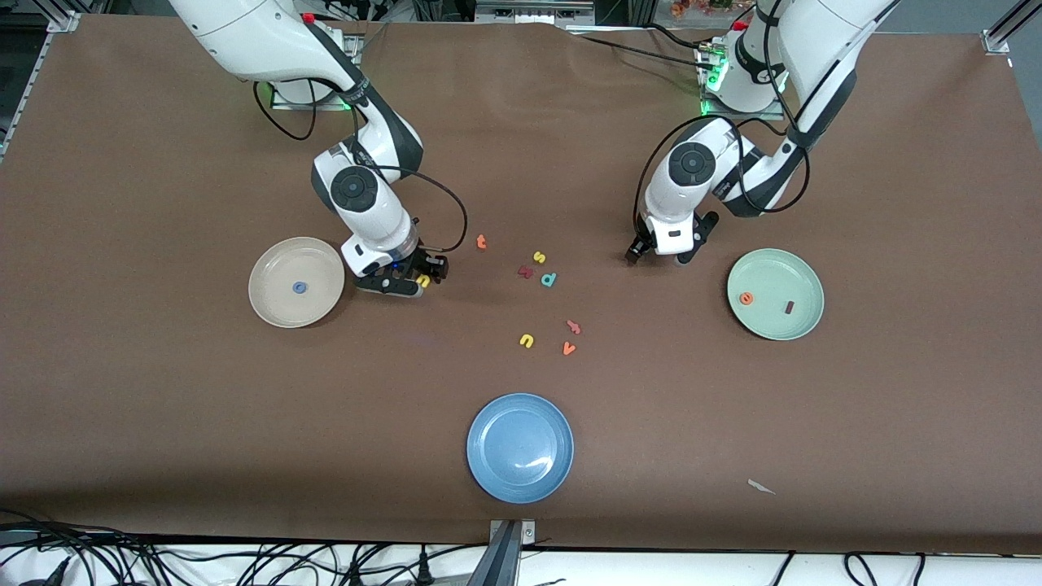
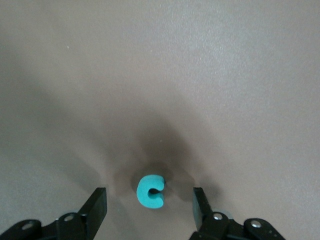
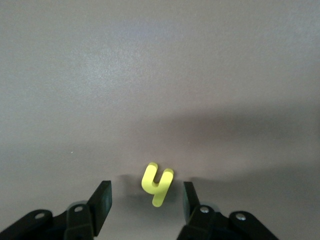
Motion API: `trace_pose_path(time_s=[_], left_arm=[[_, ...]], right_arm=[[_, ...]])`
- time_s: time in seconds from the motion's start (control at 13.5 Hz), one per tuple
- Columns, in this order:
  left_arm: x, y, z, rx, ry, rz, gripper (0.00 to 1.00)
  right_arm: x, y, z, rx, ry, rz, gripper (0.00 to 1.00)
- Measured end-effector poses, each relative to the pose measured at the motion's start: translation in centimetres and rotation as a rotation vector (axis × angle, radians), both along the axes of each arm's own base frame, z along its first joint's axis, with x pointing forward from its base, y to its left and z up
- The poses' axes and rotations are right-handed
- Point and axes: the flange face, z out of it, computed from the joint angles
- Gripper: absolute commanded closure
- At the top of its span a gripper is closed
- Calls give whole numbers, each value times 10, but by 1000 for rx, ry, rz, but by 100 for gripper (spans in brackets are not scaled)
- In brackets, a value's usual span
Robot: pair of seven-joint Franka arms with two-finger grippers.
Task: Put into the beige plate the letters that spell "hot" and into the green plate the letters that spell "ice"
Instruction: 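Grasp the teal c with the left gripper while the right gripper grasps the yellow 4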
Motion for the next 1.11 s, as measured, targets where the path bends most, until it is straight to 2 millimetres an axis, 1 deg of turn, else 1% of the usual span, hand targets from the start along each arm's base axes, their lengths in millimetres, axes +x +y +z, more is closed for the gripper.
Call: trace_pose_path(time_s=[0.07, 0.15, 0.3, 0.37, 0.59, 0.67, 0.74, 0.89, 0.96, 1.11], left_arm=[[-1, -1, 0, 0, 0, 1, 35], [0, -1, 0, 0, 0, 2, 40], [0, -1, 0, 1, 0, 4, 41], [0, 0, 0, 1, 0, 5, 41], [2, 4, 0, 2, 0, 14, 41], [2, 4, -1, 2, 0, 15, 41], [2, 5, -1, 3, 0, 15, 45], [2, 5, -1, 4, 1, 14, 52], [2, 5, -2, 5, 1, 14, 55], [2, 5, -1, 4, 0, 13, 67]], right_arm=[[0, 1, -1, 1, 0, -4, 34], [0, 0, -2, 1, 0, -5, 34], [1, -3, -4, -3, 0, -9, 35], [2, -5, -5, -5, 0, -12, 38], [3, -7, -6, -8, 0, -14, 39], [3, -7, -7, -9, 0, -12, 41], [3, -7, -8, -9, 1, -12, 42], [2, -7, -11, -11, 4, -10, 51], [2, -7, -11, -11, 4, -10, 57], [2, -8, -11, -14, 1, -4, 76]])
